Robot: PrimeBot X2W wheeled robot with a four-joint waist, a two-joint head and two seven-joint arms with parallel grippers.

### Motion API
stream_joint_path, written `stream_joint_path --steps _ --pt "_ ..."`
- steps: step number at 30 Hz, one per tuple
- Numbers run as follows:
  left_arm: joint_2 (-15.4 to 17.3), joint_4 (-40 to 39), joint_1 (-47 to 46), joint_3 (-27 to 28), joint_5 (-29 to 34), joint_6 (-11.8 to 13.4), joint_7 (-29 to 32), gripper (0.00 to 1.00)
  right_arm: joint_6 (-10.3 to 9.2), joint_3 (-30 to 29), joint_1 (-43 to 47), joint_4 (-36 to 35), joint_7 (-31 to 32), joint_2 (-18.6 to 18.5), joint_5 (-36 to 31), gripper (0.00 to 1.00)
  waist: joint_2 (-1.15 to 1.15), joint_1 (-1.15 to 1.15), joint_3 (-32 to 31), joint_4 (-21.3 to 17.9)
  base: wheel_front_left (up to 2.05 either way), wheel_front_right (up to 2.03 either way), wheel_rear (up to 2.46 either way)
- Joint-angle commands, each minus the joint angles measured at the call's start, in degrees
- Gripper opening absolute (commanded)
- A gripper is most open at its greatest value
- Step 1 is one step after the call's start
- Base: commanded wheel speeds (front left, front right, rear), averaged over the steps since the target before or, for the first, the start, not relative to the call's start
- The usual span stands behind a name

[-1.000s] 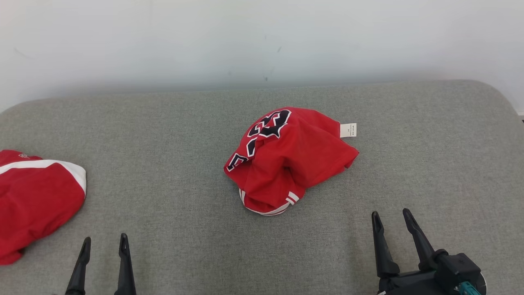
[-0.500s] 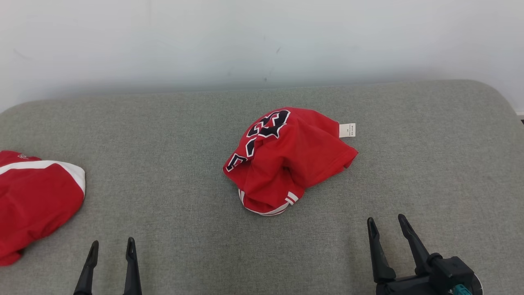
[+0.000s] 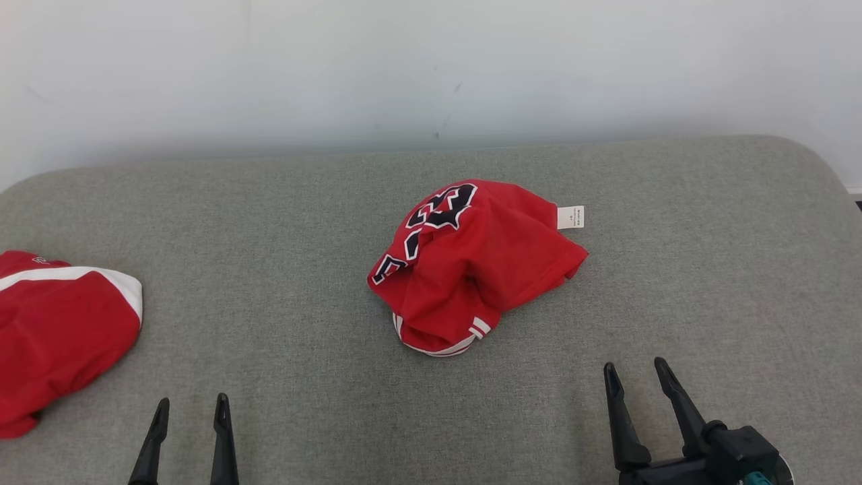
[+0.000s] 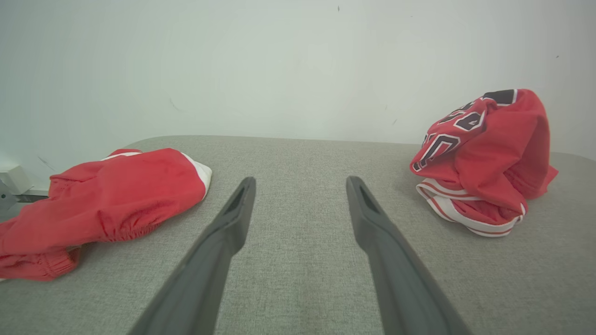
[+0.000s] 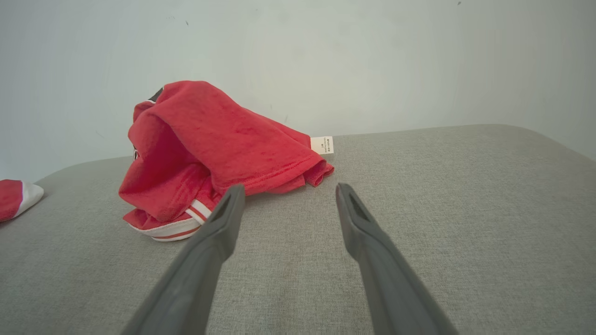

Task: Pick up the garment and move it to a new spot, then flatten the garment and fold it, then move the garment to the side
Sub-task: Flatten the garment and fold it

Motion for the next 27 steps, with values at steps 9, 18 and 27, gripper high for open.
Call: stream_joint_path --steps 9,18,27 --pt "-0.1 0.1 0.5 -0.2 -0.4 0.5 -0.2 1.00 -0.12 -0.1 0.1 -0.1 -0.1 0.0 0.1 1.00 0.00 0.00 0.1 0.2 0.00 0.00 0.00" --pt "-0.1 0.0 0.7 -0.2 -0.6 0.9 -0.2 1.00 -0.12 0.0 -0.1 -0.2 -0.1 0.0 0.2 1.00 0.00 0.00 0.3 -0.1 0.00 0.00 0.00" --pt "-0.1 0.8 -0.1 -1.0 -1.3 0.9 -0.2 1.00 -0.12 -0.1 -0.5 -0.1 -0.1 0.0 0.2 1.00 0.00 0.00 0.6 -0.4 0.00 0.00 0.00"
